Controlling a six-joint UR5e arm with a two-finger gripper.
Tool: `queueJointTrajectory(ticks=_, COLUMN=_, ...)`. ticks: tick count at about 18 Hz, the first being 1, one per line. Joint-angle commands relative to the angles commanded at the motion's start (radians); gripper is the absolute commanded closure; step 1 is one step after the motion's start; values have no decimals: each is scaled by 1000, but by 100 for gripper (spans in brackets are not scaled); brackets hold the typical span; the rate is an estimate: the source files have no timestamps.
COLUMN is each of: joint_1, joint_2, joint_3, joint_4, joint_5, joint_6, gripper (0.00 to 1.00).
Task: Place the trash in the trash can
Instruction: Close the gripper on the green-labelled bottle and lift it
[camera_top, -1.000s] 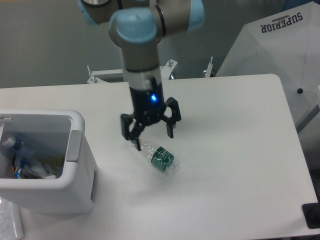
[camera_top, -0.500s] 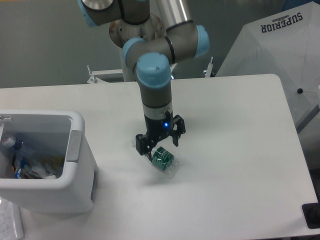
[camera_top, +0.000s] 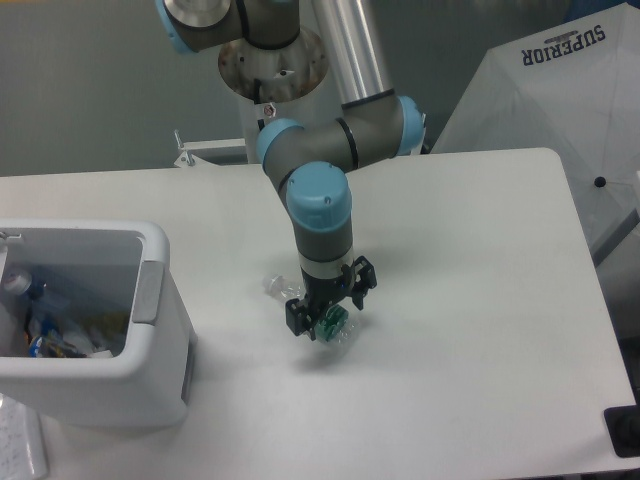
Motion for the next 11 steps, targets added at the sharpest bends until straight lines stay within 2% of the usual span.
queueJointTrajectory(ticks=8, joint_1=0, joint_2=-45, joint_3=14, joint_4=6, joint_5=43, joint_6=-2, gripper=1)
queueJointTrajectory(ticks=11, joint_1=-2, joint_2=-46, joint_3=14, joint_4=5, joint_5=44, joint_6=-2, gripper=9)
